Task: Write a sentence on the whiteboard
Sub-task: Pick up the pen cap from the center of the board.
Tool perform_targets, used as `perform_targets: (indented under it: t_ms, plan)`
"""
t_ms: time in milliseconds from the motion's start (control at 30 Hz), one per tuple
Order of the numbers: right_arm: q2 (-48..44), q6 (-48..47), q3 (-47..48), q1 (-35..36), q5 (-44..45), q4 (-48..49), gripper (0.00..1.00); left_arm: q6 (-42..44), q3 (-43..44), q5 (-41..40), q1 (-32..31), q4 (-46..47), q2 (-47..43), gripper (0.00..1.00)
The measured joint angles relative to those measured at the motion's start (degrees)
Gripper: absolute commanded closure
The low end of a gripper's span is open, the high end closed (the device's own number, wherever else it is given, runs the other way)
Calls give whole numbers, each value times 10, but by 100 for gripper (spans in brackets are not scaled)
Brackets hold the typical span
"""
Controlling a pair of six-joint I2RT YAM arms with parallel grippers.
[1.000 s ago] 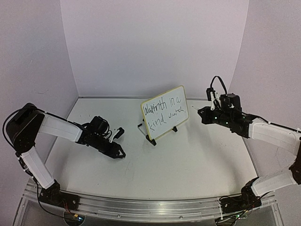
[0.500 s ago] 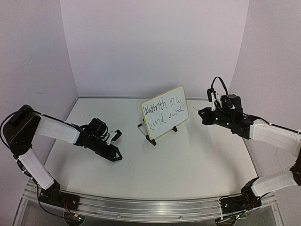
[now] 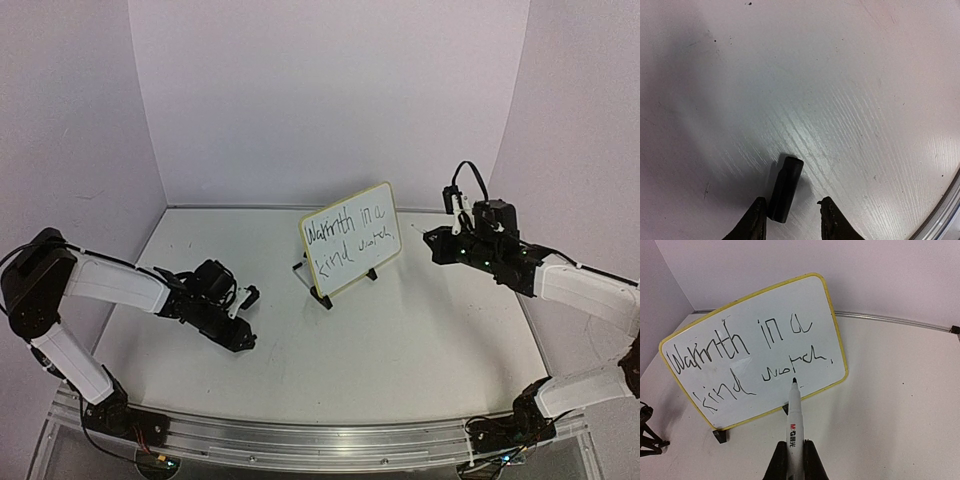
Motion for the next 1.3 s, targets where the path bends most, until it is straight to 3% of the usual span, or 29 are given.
perform_targets:
  t_ms: [433, 633, 833, 1000, 1300]
  plan:
    - [-7, 0, -3, 0, 0, -2, 100, -12, 5, -57, -27, -9, 5, 98]
    - [-12, -11, 10, 0, -30, -59, 100, -12, 5, -51, -32, -4, 5, 100]
    - [7, -34, 112, 0, -168, -199, 100, -6, -4, -34, -35, 6, -11, 100]
    - [39, -42, 189, 0, -322, -294, 100, 17, -10, 8, -35, 15, -93, 100]
    - [129, -41, 253, 44, -530, -395, 100, 56, 69, 120, -64, -23, -139, 100]
